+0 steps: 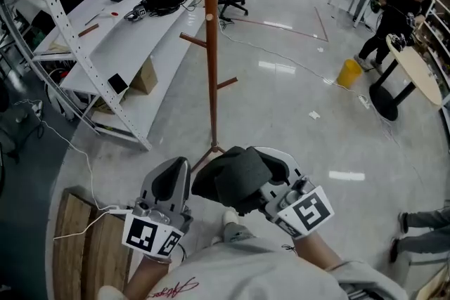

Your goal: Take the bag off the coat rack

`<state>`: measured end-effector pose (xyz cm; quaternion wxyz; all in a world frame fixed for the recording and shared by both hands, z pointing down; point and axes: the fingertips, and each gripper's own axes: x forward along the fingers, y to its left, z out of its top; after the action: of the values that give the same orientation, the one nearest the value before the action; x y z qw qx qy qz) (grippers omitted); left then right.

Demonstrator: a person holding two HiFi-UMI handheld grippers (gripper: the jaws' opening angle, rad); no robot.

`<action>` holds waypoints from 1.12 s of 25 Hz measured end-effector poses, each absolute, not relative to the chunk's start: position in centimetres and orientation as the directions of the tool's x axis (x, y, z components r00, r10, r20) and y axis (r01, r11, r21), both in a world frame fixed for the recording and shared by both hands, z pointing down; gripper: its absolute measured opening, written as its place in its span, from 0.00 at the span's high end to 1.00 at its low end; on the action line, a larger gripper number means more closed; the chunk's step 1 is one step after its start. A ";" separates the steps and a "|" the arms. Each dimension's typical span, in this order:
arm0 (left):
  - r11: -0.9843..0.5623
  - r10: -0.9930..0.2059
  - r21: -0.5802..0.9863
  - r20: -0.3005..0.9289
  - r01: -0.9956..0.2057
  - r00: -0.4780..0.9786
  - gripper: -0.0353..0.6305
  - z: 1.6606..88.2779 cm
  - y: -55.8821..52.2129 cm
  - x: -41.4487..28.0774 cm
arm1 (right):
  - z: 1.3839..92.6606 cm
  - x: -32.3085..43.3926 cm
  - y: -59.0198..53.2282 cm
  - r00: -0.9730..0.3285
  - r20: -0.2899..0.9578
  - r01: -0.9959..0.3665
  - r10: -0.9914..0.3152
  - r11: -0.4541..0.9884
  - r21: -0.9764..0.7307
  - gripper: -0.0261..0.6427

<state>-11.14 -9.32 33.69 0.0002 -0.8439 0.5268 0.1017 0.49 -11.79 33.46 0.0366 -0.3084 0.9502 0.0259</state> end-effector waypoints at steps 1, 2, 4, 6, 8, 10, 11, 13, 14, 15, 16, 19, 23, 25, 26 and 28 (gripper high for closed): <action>-0.446 -0.888 0.105 -0.172 -0.889 0.425 0.92 33.7 -8.8 -11.4 | 33.5 0.4 -11.3 -0.803 -0.085 -0.594 -0.590 0.804 0.025 0.91; -0.447 -0.888 0.103 -0.172 -0.888 0.427 0.92 33.8 -8.2 -11.6 | 33.6 0.3 -10.7 -0.798 -0.086 -0.600 -0.596 0.800 0.022 0.91; -0.451 -0.886 0.103 -0.171 -0.887 0.431 0.92 33.8 -7.1 -11.8 | 33.5 0.4 -9.5 -0.790 -0.088 -0.611 -0.607 0.791 0.019 0.91; -0.455 -0.884 0.104 -0.174 -0.884 0.434 0.92 33.7 -6.0 -11.9 | 33.4 0.4 -8.4 -0.786 -0.089 -0.616 -0.612 0.787 0.025 0.91; -0.461 -0.880 0.101 -0.181 -0.882 0.439 0.92 33.7 -5.0 -11.8 | 33.3 0.3 -7.4 -0.784 -0.092 -0.618 -0.614 0.785 0.031 0.91; -0.465 -0.877 0.096 -0.186 -0.880 0.443 0.92 33.8 -4.2 -11.7 | 33.5 0.3 -6.5 -0.780 -0.098 -0.622 -0.617 0.782 0.026 0.91; -0.467 -0.876 0.095 -0.188 -0.879 0.445 0.92 33.8 -3.7 -11.7 | 33.6 0.3 -6.1 -0.778 -0.100 -0.625 -0.620 0.781 0.021 0.91; -0.467 -0.875 0.094 -0.188 -0.879 0.445 0.92 34.0 -2.9 -11.8 | 34.0 0.1 -5.2 -0.777 -0.099 -0.625 -0.621 0.781 0.011 0.91; -0.466 -0.876 0.094 -0.189 -0.880 0.444 0.92 34.0 -2.6 -11.9 | 34.1 -0.1 -4.8 -0.779 -0.097 -0.622 -0.619 0.783 0.007 0.91; -0.463 -0.877 0.093 -0.191 -0.881 0.441 0.92 33.8 -2.2 -12.0 | 34.2 -0.1 -4.4 -0.782 -0.093 -0.619 -0.616 0.785 0.003 0.91; -0.460 -0.878 0.091 -0.194 -0.884 0.437 0.92 33.7 -1.9 -12.0 | 34.2 -0.1 -4.0 -0.785 -0.092 -0.616 -0.613 0.788 -0.001 0.91; -0.447 -0.882 0.084 -0.205 -0.891 0.424 0.92 33.0 -1.1 -11.7 | 33.9 0.3 -2.9 -0.793 -0.096 -0.603 -0.601 0.798 -0.009 0.91; -0.433 -0.888 0.081 -0.211 -0.898 0.409 0.92 32.8 -0.2 -10.9 | 33.8 0.8 -1.8 -0.806 -0.100 -0.587 -0.584 0.810 -0.001 0.91; -0.429 -0.889 0.082 -0.213 -0.900 0.405 0.92 32.6 0.3 -10.4 | 33.9 1.1 -1.7 -0.807 -0.096 -0.583 -0.582 0.812 -0.019 0.91; -0.428 -0.889 0.081 -0.215 -0.900 0.403 0.92 32.5 0.5 -10.2 | 33.9 1.3 -1.6 -0.807 -0.093 -0.584 -0.584 0.812 -0.030 0.91; -0.425 -0.890 0.079 -0.217 -0.902 0.401 0.92 32.5 0.8 -9.7 | 33.9 1.5 -1.5 -0.806 -0.088 -0.585 -0.585 0.811 -0.031 0.91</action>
<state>-9.73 0.79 32.47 0.0257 -0.8365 0.5355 0.1135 1.54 -1.51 33.91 0.0468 -0.3078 0.9503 -0.0014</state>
